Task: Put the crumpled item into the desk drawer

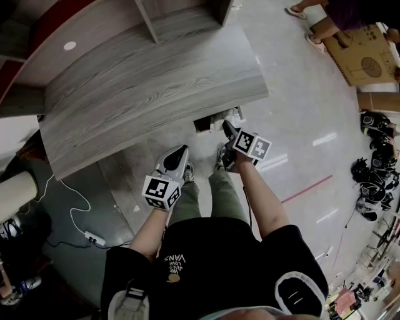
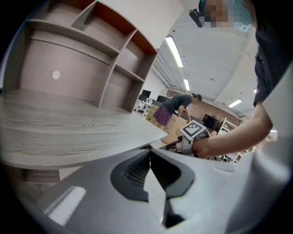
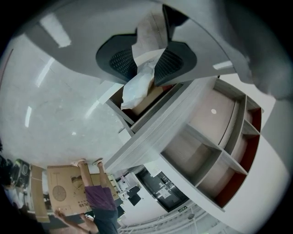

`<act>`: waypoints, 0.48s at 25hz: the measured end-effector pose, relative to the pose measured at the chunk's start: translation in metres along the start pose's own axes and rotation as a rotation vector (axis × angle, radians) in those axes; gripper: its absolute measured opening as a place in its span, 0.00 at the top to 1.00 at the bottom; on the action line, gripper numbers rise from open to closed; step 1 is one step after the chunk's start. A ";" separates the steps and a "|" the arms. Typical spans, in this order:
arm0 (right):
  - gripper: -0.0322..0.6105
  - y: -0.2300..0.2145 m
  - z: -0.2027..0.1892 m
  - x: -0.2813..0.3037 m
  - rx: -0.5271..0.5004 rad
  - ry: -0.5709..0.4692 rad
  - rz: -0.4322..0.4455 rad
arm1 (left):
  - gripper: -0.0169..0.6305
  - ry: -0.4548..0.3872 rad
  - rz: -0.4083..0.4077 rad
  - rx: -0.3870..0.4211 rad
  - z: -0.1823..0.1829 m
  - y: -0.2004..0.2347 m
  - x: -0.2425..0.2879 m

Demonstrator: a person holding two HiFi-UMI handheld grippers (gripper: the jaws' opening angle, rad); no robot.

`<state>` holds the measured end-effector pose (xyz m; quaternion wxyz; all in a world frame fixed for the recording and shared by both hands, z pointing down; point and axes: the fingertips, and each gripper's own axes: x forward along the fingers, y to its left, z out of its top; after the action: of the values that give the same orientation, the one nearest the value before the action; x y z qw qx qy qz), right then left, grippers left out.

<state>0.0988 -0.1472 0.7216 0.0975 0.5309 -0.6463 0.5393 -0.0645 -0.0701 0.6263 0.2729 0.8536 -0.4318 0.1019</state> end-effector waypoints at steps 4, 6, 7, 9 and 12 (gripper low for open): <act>0.80 0.006 0.004 0.000 -0.165 0.010 -0.015 | 0.89 0.003 -0.002 -0.002 -0.002 -0.003 -0.001; 0.79 0.009 0.005 0.003 -0.203 0.016 -0.003 | 0.89 0.004 -0.004 -0.003 -0.003 -0.005 0.000; 0.74 0.010 0.005 0.004 -0.208 0.021 0.005 | 0.89 0.005 -0.004 -0.003 -0.004 -0.005 0.000; 0.73 0.012 0.007 0.006 -0.210 0.023 0.010 | 0.89 0.006 -0.003 -0.004 -0.004 -0.005 0.000; 0.73 0.012 0.008 0.006 -0.208 0.016 0.005 | 0.89 0.007 0.000 -0.004 -0.005 -0.005 -0.002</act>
<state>0.0907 -0.1589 0.7151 0.1558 0.5118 -0.6994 0.4739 -0.0619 -0.0636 0.6280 0.2760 0.8527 -0.4312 0.1039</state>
